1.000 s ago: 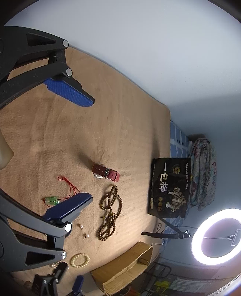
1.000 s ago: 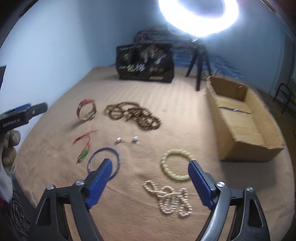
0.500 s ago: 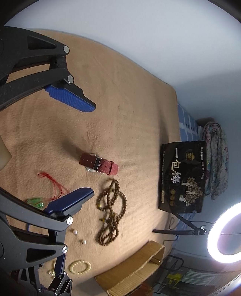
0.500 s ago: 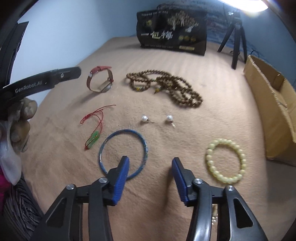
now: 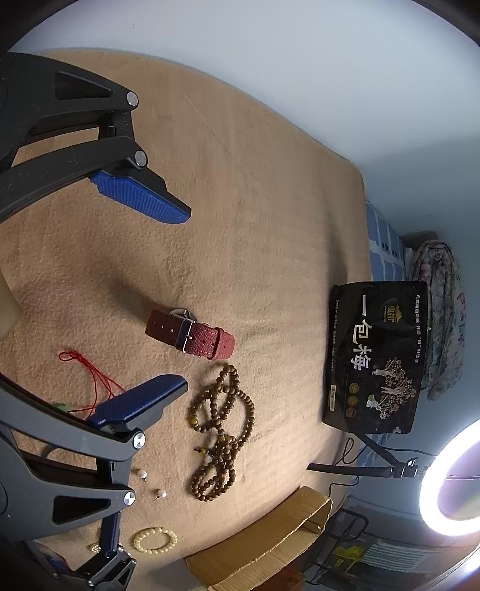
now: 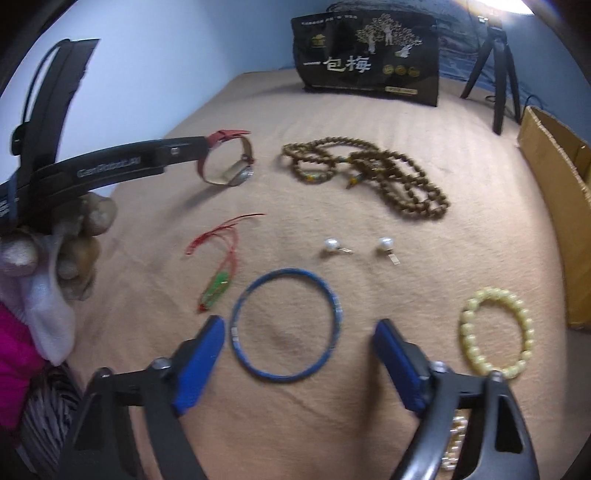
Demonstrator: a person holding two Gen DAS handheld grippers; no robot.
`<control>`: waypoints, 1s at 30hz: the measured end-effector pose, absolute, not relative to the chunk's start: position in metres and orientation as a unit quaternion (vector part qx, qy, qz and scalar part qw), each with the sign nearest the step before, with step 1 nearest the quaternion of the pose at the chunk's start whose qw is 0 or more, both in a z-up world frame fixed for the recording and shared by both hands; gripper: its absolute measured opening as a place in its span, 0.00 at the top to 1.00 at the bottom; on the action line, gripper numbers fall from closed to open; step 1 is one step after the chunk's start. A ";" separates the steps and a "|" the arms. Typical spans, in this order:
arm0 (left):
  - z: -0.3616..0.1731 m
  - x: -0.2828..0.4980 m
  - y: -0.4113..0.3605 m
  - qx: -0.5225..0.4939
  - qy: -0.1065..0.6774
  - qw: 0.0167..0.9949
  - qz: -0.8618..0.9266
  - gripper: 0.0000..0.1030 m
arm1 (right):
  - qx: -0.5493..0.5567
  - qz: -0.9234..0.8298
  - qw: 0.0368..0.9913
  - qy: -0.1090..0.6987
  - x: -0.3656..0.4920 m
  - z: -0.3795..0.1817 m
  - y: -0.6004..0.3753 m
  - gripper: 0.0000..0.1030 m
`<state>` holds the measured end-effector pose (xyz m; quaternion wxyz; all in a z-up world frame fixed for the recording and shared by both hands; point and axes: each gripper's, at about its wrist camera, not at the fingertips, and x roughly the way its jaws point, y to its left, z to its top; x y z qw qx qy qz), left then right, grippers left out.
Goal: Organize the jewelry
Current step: 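Move left tool toward the red-strap watch while right tool approaches the blue bangle, then close left tool on the red watch strap while right tool closes on the blue bangle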
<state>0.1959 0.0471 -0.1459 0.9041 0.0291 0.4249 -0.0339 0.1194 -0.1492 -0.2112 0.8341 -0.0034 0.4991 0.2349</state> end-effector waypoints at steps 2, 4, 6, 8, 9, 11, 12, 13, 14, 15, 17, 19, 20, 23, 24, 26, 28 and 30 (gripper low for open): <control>-0.147 0.197 0.046 0.031 0.426 0.904 -0.035 0.16 | -0.012 0.243 0.833 0.498 0.118 -0.211 -0.143 0.12; -0.150 0.198 0.044 0.035 0.428 0.902 -0.037 0.16 | -0.028 0.243 0.834 0.494 0.116 -0.213 -0.138 0.10; -0.152 0.200 0.042 0.040 0.431 0.901 -0.037 0.20 | -0.049 0.238 0.835 0.493 0.115 -0.216 -0.132 0.10; -0.156 0.201 0.041 0.044 0.434 0.899 -0.038 0.21 | -0.071 0.232 0.838 0.489 0.113 -0.218 -0.127 0.10; -0.157 0.202 0.040 0.045 0.435 0.899 -0.038 0.22 | -0.088 0.228 0.839 0.486 0.112 -0.220 -0.123 0.10; -0.159 0.203 0.040 0.047 0.436 0.898 -0.039 0.23 | -0.111 0.222 0.839 0.484 0.110 -0.222 -0.118 0.12; -0.160 0.204 0.039 0.047 0.437 0.897 -0.040 0.25 | -0.124 0.218 0.840 0.480 0.109 -0.223 -0.115 0.13; -0.161 0.205 0.039 0.047 0.440 0.896 -0.041 0.29 | -0.133 0.216 0.841 0.478 0.109 -0.223 -0.114 0.16; -0.162 0.207 0.039 0.046 0.442 0.895 -0.042 0.30 | -0.138 0.215 0.842 0.476 0.108 -0.223 -0.113 0.21; -0.163 0.208 0.038 0.044 0.444 0.894 -0.043 0.30 | -0.140 0.214 0.842 0.475 0.109 -0.222 -0.114 0.24; -0.165 0.212 0.039 0.040 0.448 0.892 -0.042 0.38 | -0.141 0.212 0.843 0.474 0.110 -0.221 -0.115 0.29; -0.168 0.215 0.038 0.036 0.454 0.889 -0.044 0.45 | -0.134 0.214 0.842 0.476 0.111 -0.221 -0.118 0.29; -0.169 0.217 0.038 0.033 0.457 0.888 -0.046 0.49 | -0.134 0.214 0.842 0.476 0.111 -0.221 -0.118 0.29; -0.170 0.220 0.037 0.028 0.463 0.884 -0.049 0.68 | -0.138 0.215 0.842 0.475 0.110 -0.220 -0.118 0.30; -0.170 0.220 0.037 0.027 0.463 0.884 -0.049 0.70 | -0.136 0.215 0.842 0.475 0.111 -0.220 -0.118 0.30; -0.169 0.220 0.036 0.025 0.463 0.885 -0.050 0.79 | -0.132 0.216 0.842 0.476 0.110 -0.218 -0.119 0.30; -0.168 0.220 0.036 0.023 0.461 0.885 -0.050 0.81 | -0.128 0.216 0.842 0.477 0.112 -0.217 -0.120 0.30; -0.167 0.220 0.036 0.018 0.461 0.886 -0.051 0.81 | -0.125 0.215 0.843 0.477 0.111 -0.216 -0.121 0.30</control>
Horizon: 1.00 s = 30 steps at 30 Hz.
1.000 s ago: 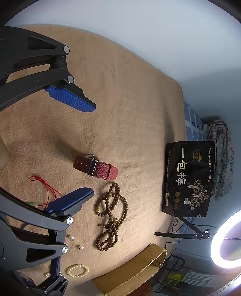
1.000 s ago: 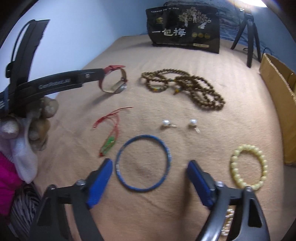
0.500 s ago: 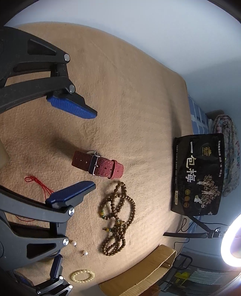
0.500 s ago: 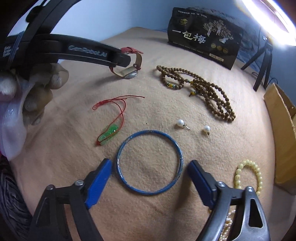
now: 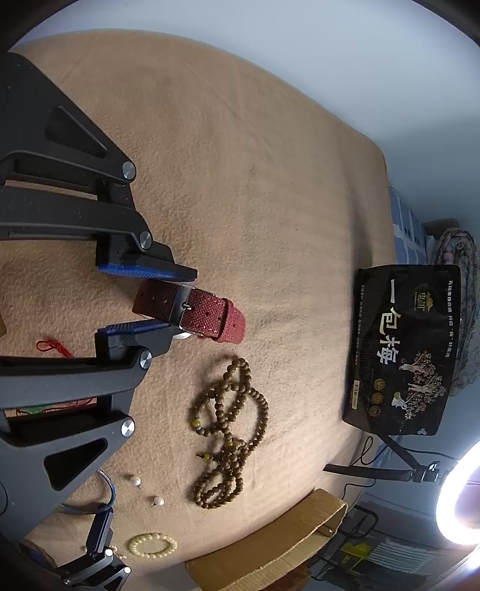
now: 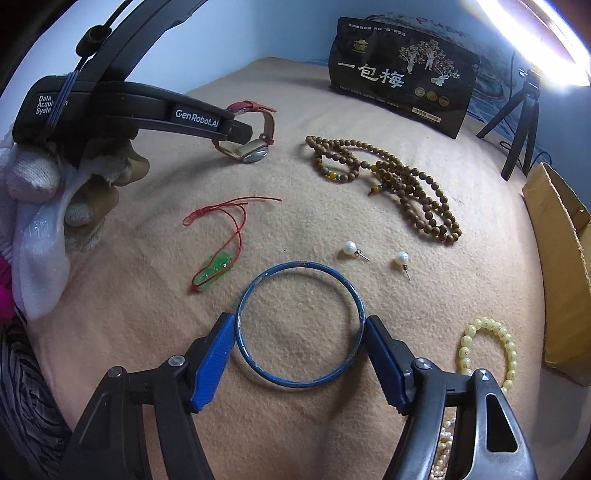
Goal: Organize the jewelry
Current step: 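Close left tool on the red watch strap while right tool closes on the blue bangle, then carry the watch in left tool and bangle in right tool over the cardboard box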
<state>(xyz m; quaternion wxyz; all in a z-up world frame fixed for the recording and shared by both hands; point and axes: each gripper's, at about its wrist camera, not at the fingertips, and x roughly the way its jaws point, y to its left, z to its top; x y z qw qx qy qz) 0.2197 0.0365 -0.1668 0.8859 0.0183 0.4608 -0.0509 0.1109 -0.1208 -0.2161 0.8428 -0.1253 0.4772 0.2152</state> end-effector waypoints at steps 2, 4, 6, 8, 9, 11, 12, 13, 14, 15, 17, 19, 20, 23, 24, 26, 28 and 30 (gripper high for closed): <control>-0.165 0.219 0.038 0.012 0.460 0.886 -0.053 0.82 | -0.124 0.215 0.844 0.476 0.110 -0.215 -0.121 0.30; -0.163 0.218 0.039 0.009 0.458 0.887 -0.053 0.82 | -0.121 0.214 0.845 0.474 0.111 -0.212 -0.123 0.30; -0.160 0.217 0.040 0.004 0.456 0.888 -0.052 0.84 | -0.120 0.214 0.847 0.471 0.110 -0.209 -0.124 0.30; -0.158 0.216 0.041 0.001 0.454 0.889 -0.051 0.86 | -0.118 0.213 0.849 0.469 0.110 -0.207 -0.125 0.30; -0.156 0.215 0.042 -0.001 0.452 0.890 -0.052 0.86 | -0.116 0.212 0.850 0.467 0.110 -0.205 -0.126 0.30; -0.152 0.213 0.042 -0.001 0.447 0.893 -0.051 0.86 | -0.113 0.210 0.853 0.464 0.111 -0.202 -0.128 0.30; -0.150 0.213 0.042 -0.002 0.445 0.894 -0.051 0.86 | -0.111 0.210 0.854 0.462 0.111 -0.199 -0.129 0.30; -0.147 0.212 0.042 -0.004 0.442 0.896 -0.052 0.86 | -0.109 0.209 0.856 0.460 0.111 -0.197 -0.131 0.30; -0.144 0.211 0.042 -0.006 0.439 0.897 -0.053 0.86 | -0.108 0.209 0.857 0.458 0.111 -0.195 -0.132 0.30; -0.142 0.210 0.042 -0.008 0.437 0.898 -0.053 0.87 | -0.107 0.208 0.859 0.456 0.112 -0.193 -0.133 0.30; -0.135 0.208 0.040 -0.013 0.431 0.900 -0.057 0.87 | -0.106 0.206 0.861 0.452 0.111 -0.190 -0.136 0.30; -0.127 0.207 0.038 -0.016 0.425 0.903 -0.060 0.87 | -0.104 0.202 0.865 0.448 0.112 -0.185 -0.140 0.30; -0.123 0.206 0.036 -0.018 0.421 0.905 -0.062 0.87 | -0.103 0.200 0.866 0.446 0.112 -0.184 -0.142 0.30; -0.109 0.202 0.028 -0.023 0.409 0.910 -0.071 0.87 | -0.096 0.192 0.873 0.438 0.113 -0.176 -0.150 0.30; -0.104 0.200 0.023 -0.023 0.404 0.912 -0.075 0.87 | -0.094 0.188 0.876 0.435 0.114 -0.173 -0.153 0.30; -0.096 0.197 0.014 -0.022 0.395 0.915 -0.084 0.87 | -0.088 0.182 0.880 0.430 0.112 -0.168 -0.162 0.30; -0.089 0.195 0.004 -0.020 0.388 0.916 -0.094 0.87 | -0.080 0.173 0.885 0.425 0.114 -0.162 -0.171 0.30; -0.083 0.192 -0.008 -0.018 0.384 0.917 -0.103 0.87 | -0.072 0.164 0.890 0.419 0.114 -0.155 -0.182 0.30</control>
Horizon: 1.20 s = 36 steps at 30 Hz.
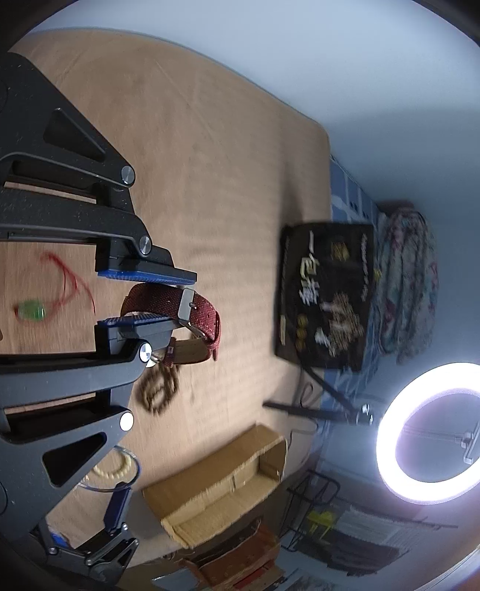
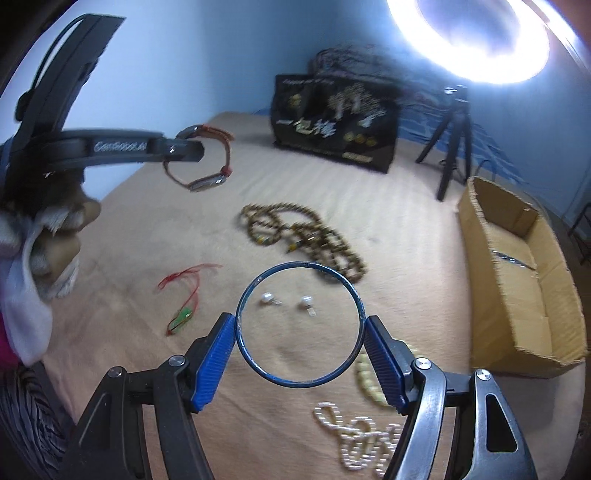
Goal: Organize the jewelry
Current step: 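Carry the watch in left tool and bangle in right tool over the cardboard box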
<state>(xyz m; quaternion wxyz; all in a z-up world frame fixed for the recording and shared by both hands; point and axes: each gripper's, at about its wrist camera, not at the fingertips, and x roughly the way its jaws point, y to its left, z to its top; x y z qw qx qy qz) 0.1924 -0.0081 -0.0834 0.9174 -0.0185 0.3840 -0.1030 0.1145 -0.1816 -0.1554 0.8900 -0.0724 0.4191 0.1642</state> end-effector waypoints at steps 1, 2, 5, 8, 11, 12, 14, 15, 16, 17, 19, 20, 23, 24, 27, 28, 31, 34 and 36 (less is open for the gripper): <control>-0.080 0.191 -0.015 -0.019 0.382 0.918 -0.109 0.87 | -0.069 0.160 0.892 0.417 0.114 -0.153 -0.187 0.30; -0.078 0.190 -0.021 -0.019 0.380 0.918 -0.113 0.87 | -0.066 0.156 0.894 0.414 0.115 -0.150 -0.193 0.30; -0.069 0.188 -0.040 -0.019 0.373 0.919 -0.127 0.87 | -0.057 0.141 0.901 0.406 0.115 -0.140 -0.209 0.30; -0.062 0.187 -0.060 -0.021 0.369 0.919 -0.140 0.87 | -0.048 0.126 0.908 0.397 0.114 -0.130 -0.228 0.30; -0.056 0.185 -0.079 -0.024 0.366 0.918 -0.151 0.87 | -0.040 0.109 0.914 0.388 0.114 -0.120 -0.246 0.30; -0.055 0.184 -0.085 -0.025 0.366 0.918 -0.154 0.87 | -0.035 0.102 0.917 0.385 0.115 -0.117 -0.254 0.30; -0.052 0.184 -0.100 -0.024 0.364 0.917 -0.161 0.87 | -0.029 0.091 0.920 0.381 0.115 -0.112 -0.268 0.30; -0.051 0.184 -0.106 -0.023 0.364 0.917 -0.164 0.87 | -0.025 0.082 0.922 0.379 0.115 -0.109 -0.277 0.30; -0.051 0.184 -0.114 -0.023 0.364 0.916 -0.168 0.87 | -0.024 0.075 0.923 0.377 0.116 -0.107 -0.284 0.30; -0.051 0.184 -0.120 -0.022 0.364 0.915 -0.171 0.87 | -0.023 0.070 0.924 0.376 0.116 -0.106 -0.290 0.30; -0.051 0.184 -0.133 -0.021 0.364 0.914 -0.177 0.87 | -0.017 0.055 0.926 0.373 0.118 -0.103 -0.306 0.30; -0.051 0.185 -0.140 -0.020 0.364 0.913 -0.181 0.87 | -0.014 0.049 0.926 0.373 0.118 -0.103 -0.312 0.30; -0.053 0.188 -0.160 -0.021 0.366 0.911 -0.190 0.87 | -0.002 0.031 0.926 0.375 0.121 -0.103 -0.334 0.30; -0.053 0.190 -0.168 -0.020 0.366 0.910 -0.193 0.87 | 0.001 0.025 0.926 0.377 0.122 -0.104 -0.341 0.30; -0.056 0.197 -0.189 -0.018 0.370 0.906 -0.204 0.87 | 0.010 0.011 0.924 0.383 0.127 -0.107 -0.358 0.30; -0.058 0.200 -0.197 -0.018 0.372 0.904 -0.208 0.87 | 0.012 0.006 0.923 0.385 0.129 -0.108 -0.364 0.30; -0.061 0.208 -0.217 -0.016 0.376 0.900 -0.218 0.87 | 0.017 -0.005 0.921 0.389 0.133 -0.111 -0.376 0.30; -0.066 0.214 -0.234 -0.007 0.376 0.898 -0.226 0.87 | 0.023 -0.014 0.918 0.396 0.140 -0.116 -0.388 0.30; -0.071 0.218 -0.244 -0.002 0.379 0.897 -0.229 0.87 | 0.022 -0.018 0.916 0.400 0.141 -0.120 -0.392 0.30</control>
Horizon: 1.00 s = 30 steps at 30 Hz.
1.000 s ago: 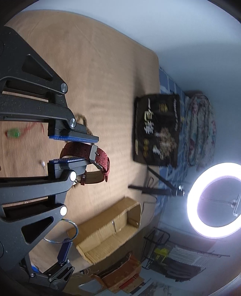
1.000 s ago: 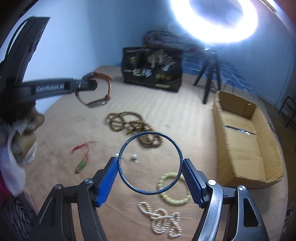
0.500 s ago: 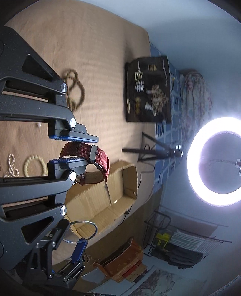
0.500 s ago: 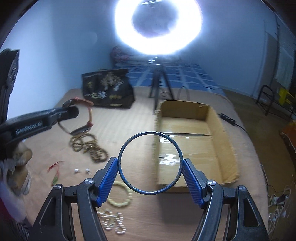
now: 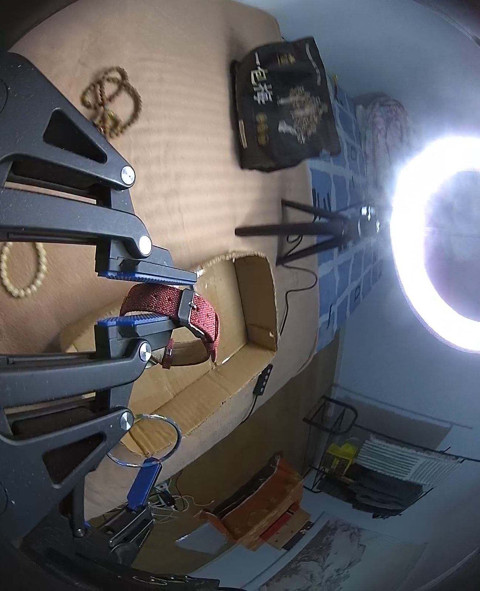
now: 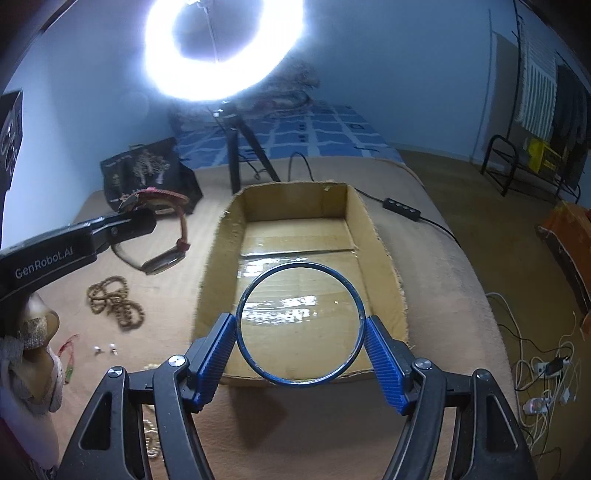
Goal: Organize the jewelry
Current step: 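Carry the watch in left tool and bangle in right tool over the cardboard box, then open left tool to drop the watch while right tool drops the bangle into the box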
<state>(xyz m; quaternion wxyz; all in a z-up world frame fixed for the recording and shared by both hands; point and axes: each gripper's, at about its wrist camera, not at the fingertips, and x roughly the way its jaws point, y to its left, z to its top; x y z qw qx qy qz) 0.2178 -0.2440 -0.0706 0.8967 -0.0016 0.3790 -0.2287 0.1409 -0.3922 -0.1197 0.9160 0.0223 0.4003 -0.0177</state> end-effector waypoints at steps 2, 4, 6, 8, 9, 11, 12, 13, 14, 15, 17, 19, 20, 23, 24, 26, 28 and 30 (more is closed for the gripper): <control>-0.076 0.223 -0.252 0.001 0.384 0.894 -0.231 0.87 | 0.020 -0.023 0.914 0.406 0.145 -0.124 -0.397 0.30; -0.082 0.227 -0.259 0.003 0.390 0.892 -0.231 0.87 | 0.022 -0.026 0.912 0.409 0.147 -0.128 -0.401 0.30; -0.087 0.231 -0.262 0.005 0.393 0.890 -0.230 0.87 | 0.027 -0.028 0.911 0.411 0.150 -0.131 -0.406 0.30; -0.093 0.235 -0.264 0.005 0.398 0.888 -0.231 0.87 | 0.033 -0.028 0.910 0.412 0.152 -0.133 -0.410 0.30; -0.095 0.236 -0.265 0.007 0.399 0.887 -0.231 0.87 | 0.035 -0.027 0.910 0.412 0.152 -0.134 -0.411 0.30; -0.098 0.238 -0.267 0.010 0.400 0.887 -0.229 0.87 | 0.039 -0.028 0.909 0.413 0.153 -0.136 -0.414 0.30; -0.098 0.238 -0.268 0.011 0.400 0.888 -0.228 0.87 | 0.040 -0.029 0.909 0.414 0.154 -0.137 -0.414 0.30; -0.100 0.239 -0.268 0.011 0.399 0.888 -0.226 0.87 | 0.040 -0.029 0.908 0.415 0.155 -0.139 -0.415 0.29; -0.100 0.240 -0.268 0.010 0.401 0.888 -0.226 0.87 | 0.041 -0.029 0.908 0.417 0.156 -0.140 -0.416 0.29; -0.102 0.242 -0.268 0.008 0.404 0.886 -0.228 0.84 | 0.041 -0.029 0.907 0.418 0.157 -0.141 -0.416 0.29; -0.104 0.244 -0.268 0.001 0.411 0.880 -0.237 0.63 | 0.038 -0.033 0.907 0.419 0.158 -0.142 -0.417 0.27; -0.102 0.243 -0.267 -0.001 0.405 0.883 -0.236 0.47 | 0.033 -0.039 0.906 0.420 0.158 -0.142 -0.416 0.19; -0.101 0.242 -0.267 -0.001 0.400 0.886 -0.235 0.46 | 0.033 -0.040 0.907 0.417 0.158 -0.141 -0.416 0.16; -0.097 0.241 -0.264 -0.001 0.395 0.889 -0.232 0.46 | 0.032 -0.040 0.909 0.413 0.159 -0.139 -0.415 0.15; -0.096 0.241 -0.263 -0.003 0.395 0.889 -0.231 0.46 | 0.032 -0.041 0.910 0.412 0.159 -0.138 -0.415 0.15; -0.093 0.241 -0.261 -0.004 0.394 0.891 -0.228 0.46 | 0.030 -0.042 0.909 0.413 0.158 -0.138 -0.415 0.15; -0.091 0.240 -0.258 -0.004 0.392 0.891 -0.228 0.46 | 0.029 -0.044 0.909 0.413 0.157 -0.136 -0.415 0.15; -0.088 0.239 -0.256 -0.004 0.390 0.892 -0.228 0.46 | 0.028 -0.044 0.910 0.412 0.156 -0.134 -0.415 0.15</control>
